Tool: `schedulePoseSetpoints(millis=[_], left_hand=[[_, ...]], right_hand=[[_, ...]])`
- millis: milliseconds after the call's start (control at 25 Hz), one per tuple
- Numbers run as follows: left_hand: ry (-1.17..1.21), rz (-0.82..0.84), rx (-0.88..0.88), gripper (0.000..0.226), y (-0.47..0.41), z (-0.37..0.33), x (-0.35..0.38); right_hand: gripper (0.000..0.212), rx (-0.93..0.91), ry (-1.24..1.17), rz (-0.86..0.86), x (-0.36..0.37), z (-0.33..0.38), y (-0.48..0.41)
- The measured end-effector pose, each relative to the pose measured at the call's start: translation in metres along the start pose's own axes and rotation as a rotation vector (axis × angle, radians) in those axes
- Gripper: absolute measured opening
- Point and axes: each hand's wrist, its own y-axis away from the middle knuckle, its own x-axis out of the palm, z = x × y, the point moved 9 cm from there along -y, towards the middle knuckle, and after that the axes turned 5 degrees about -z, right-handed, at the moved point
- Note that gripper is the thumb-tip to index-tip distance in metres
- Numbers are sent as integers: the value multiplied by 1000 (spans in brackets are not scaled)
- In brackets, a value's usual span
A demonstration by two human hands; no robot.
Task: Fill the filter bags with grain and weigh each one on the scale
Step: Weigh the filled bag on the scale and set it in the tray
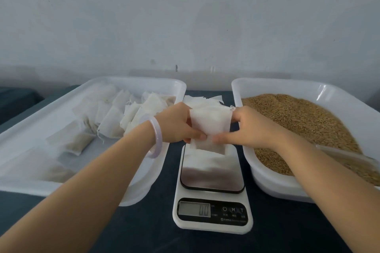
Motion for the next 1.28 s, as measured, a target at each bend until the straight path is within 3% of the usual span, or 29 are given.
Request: schedulePoseSetpoints(millis=[200,280,400,520,640,760,960,1120,1280], left_hand=[[-233,57,70,42,5,-6,16],[-318,63,77,43,3,-6,19],[-360,76,34,35,4,-3,20],[-384,80,15,32,5,-3,19],[-554,140,21,32,7,-5,27],[-668,186,24,17,7,-7,35],[-672,222,33,11,4,-8,42],[-662,266,45,20,2,-8,47],[-612,284,47,24,2,-8,47]], right_hand=[[46,-47,213,93,11,7,3],[37,-17,313,106,14,-2,2],[50,21,370,79,11,-5,2],[48,54,408,69,11,-6,1],[37,104,581,159,22,-12,-1],[30,121,730,221,31,-15,-7],[9,34,850,212,40,-7,-13],[7,48,824,207,40,-10,-12],[19,16,815,223,40,-11,-12]])
